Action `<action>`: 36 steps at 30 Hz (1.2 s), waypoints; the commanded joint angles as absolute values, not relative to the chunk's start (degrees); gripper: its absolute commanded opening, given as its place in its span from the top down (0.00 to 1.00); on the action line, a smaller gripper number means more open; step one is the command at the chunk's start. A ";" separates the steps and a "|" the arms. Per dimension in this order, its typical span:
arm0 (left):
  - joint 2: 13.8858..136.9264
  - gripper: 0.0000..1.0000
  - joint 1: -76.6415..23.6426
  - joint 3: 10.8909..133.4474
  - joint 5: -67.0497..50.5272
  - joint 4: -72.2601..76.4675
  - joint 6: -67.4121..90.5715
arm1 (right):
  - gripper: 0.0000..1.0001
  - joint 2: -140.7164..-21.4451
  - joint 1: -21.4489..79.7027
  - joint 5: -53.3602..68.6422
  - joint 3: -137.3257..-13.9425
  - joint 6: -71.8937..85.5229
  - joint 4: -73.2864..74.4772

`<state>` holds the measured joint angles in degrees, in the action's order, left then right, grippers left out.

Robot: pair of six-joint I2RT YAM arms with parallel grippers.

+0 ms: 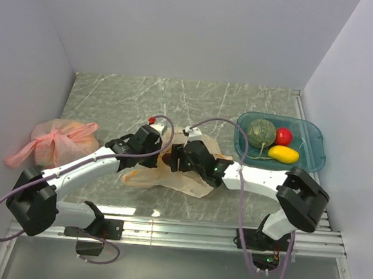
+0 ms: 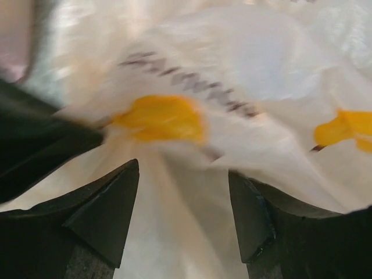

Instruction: Untie the knot of the plastic bag and take out the fruit

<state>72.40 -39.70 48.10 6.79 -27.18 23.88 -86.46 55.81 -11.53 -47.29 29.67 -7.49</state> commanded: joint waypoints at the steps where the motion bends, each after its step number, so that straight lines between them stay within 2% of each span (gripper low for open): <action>1: 72.34 0.99 -40.08 48.34 8.35 -27.33 24.87 | 0.31 -89.55 52.66 -13.54 -48.95 33.65 -13.27; 7: 72.42 1.00 -40.08 48.43 8.09 -27.16 24.70 | 0.30 -96.14 50.71 -10.38 -51.94 32.09 -17.84; 13: 73.30 1.00 -39.99 48.60 7.38 -27.07 24.43 | 0.19 -101.51 50.80 -2.29 -53.00 28.05 -24.87; 16: 73.74 0.99 -40.08 48.78 7.73 -27.16 24.35 | 0.16 -103.71 51.15 -0.09 -53.52 25.94 -26.45; 21: 74.44 0.99 -39.99 48.95 7.73 -27.42 24.26 | 0.15 -108.45 51.33 3.51 -55.80 23.38 -25.76; 23: 74.53 0.99 -39.99 48.87 7.82 -27.42 24.26 | 0.18 -109.85 51.42 3.34 -55.90 23.38 -26.71; 24: 74.53 1.00 -40.08 48.87 7.91 -27.42 24.26 | 0.20 -110.12 51.42 3.08 -55.55 23.47 -26.98; 27: 74.62 0.99 -39.99 48.78 8.08 -27.42 24.35 | 0.38 -110.04 51.42 2.55 -55.11 23.03 -27.51; 28: 74.71 1.00 -39.99 48.87 8.17 -27.51 24.43 | 0.52 -109.60 51.33 2.55 -54.76 23.03 -27.42; 30: 74.79 1.00 -39.99 48.95 8.61 -27.68 24.43 | 0.64 -107.50 51.42 2.55 -54.06 22.33 -26.37; 31: 74.79 0.99 -39.99 48.87 8.79 -27.69 24.43 | 0.74 -105.75 51.42 2.64 -53.53 22.15 -26.11; 34: 74.62 1.00 -39.90 49.13 9.49 -27.86 24.61 | 0.83 -103.10 51.42 2.73 -51.33 21.18 -24.79; 36: 74.62 0.99 -39.81 49.13 9.75 -27.95 24.61 | 0.85 -100.29 51.42 2.37 -49.15 20.40 -23.65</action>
